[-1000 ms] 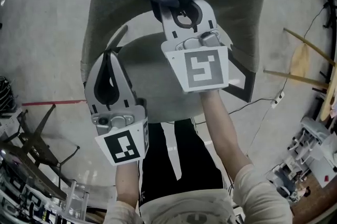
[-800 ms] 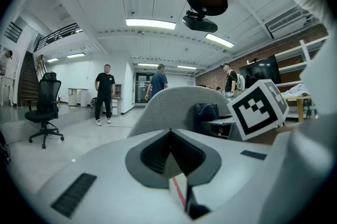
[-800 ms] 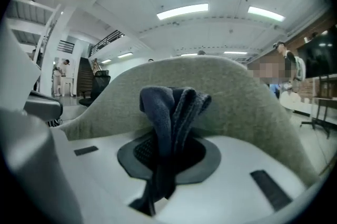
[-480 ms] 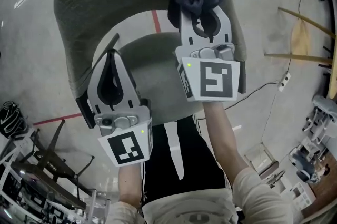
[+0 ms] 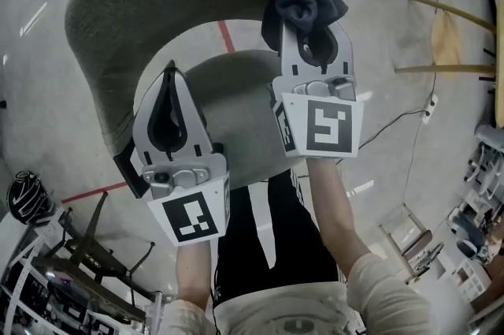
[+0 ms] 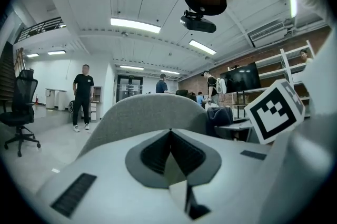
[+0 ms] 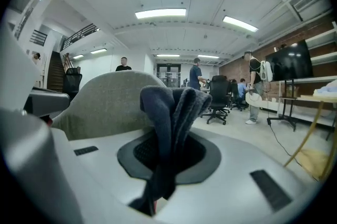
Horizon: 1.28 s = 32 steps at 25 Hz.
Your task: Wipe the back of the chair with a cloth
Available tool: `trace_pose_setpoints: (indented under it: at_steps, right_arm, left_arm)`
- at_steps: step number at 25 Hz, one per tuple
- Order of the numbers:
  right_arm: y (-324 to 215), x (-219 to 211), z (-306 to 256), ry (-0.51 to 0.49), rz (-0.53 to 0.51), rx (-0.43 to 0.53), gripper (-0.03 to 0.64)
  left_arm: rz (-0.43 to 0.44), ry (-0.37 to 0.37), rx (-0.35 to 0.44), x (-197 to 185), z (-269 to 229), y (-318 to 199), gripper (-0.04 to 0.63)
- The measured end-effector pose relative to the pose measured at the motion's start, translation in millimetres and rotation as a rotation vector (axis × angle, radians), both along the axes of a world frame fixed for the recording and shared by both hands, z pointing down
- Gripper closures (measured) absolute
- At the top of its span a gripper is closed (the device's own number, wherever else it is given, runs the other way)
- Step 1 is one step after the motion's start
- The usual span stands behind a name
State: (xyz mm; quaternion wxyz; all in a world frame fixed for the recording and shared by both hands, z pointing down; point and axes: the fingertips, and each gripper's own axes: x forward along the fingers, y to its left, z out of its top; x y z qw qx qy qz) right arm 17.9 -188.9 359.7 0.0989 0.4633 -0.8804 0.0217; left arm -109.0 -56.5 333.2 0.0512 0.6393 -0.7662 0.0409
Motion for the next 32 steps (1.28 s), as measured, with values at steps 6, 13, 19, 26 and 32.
trace_pose_setpoints:
  at_steps: [6, 13, 19, 26, 32]
  right_arm:
    - [-1, 7, 0, 0.025, 0.011, 0.017, 0.563]
    - [24, -25, -14, -0.004, -0.116, 0.028, 0.563]
    - [77, -106, -24, -0.116, -0.366, -0.002, 0.563]
    - [167, -180, -2, -0.135, -0.663, -0.08, 0.563]
    - [234, -204, 43, -0.022, -0.942, -0.113, 0.563]
  left_arm:
    - [0.006, 0.008, 0.014, 10, -2, -2, 0.58]
    - [-0.074, 0.021, 0.026, -5, 0, 16, 0.58]
    - [-0.2, 0.025, 0.007, -38, 4, 52, 0.58]
    - [-0.418, -0.015, -0.025, -83, 20, 129, 0.58]
    - [-0.594, 0.028, -0.007, -89, 41, 170, 0.58]
